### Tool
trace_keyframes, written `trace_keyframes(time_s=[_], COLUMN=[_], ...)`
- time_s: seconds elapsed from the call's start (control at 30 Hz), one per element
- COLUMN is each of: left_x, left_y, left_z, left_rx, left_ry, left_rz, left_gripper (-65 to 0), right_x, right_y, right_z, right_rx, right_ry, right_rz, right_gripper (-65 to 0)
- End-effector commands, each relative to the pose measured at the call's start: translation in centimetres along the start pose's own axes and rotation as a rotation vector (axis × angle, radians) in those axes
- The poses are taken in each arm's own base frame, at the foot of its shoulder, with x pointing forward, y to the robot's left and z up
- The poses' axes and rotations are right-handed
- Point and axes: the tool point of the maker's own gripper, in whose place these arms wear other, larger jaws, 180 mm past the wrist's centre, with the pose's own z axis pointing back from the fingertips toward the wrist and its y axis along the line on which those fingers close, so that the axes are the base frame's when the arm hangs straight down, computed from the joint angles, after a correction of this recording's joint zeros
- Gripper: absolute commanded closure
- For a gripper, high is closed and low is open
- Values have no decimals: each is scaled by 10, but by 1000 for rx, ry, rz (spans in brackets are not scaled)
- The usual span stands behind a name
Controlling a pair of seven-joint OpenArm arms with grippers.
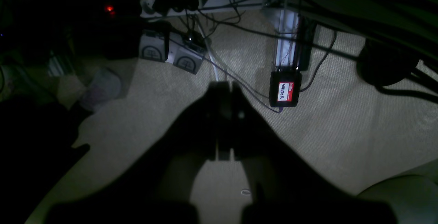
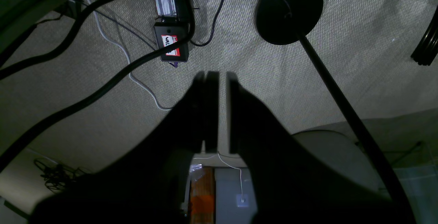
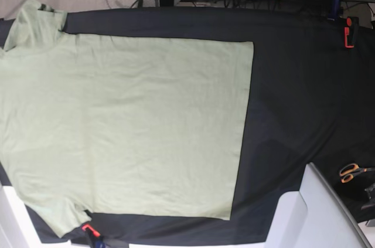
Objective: Fold the T-shirt properly
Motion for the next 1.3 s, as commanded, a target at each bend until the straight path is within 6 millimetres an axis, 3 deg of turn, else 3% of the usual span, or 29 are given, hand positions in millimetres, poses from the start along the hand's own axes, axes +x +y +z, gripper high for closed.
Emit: trace_keyframes(time_s=[0.0,0.23,0.3,0.4,0.53,0.63,0.77,0.9,1.1,1.2,1.27], left_x=[-3,-5,-18,-12,-9,-11,-15,-9,13,41,69], left_y=[1,2,4,4,8,9,22,35,42,40,53], left_z=[1,2,5,10,12,15,34,61,104,130,155], left_rx=[4,6,9,9,12,14,29,39,32,27,60], left_ry=[-3,-2,14,-63,-83,-100,-158,-242,-364,-462,-557], left_rz=[-5,-3,-1,-6,-17,-16,-43,-83,-148,-153,-75], left_gripper=[0,0,0,0,0,0,0,0,0,0,0], right_x=[-2,-6,-11,-12,-7,-23,-33,-35,-19,4,23], right_y=[-3,-5,-18,-30,-29,-27,-33,-67,-112,-134,-154], right_z=[0,0,2,5,8,8,21,53,118,155,184], right_rx=[-10,-13,-33,-52,-54,-51,-62,-140,-251,-315,-375], right_ry=[1,5,6,-26,-52,-14,-65,-133,-212,-315,-401], right_rz=[5,0,1,7,8,8,10,-101,-163,-196,-227], right_gripper=[-30,-27,-27,-27,-27,-27,-26,-26,-30,-35,-38])
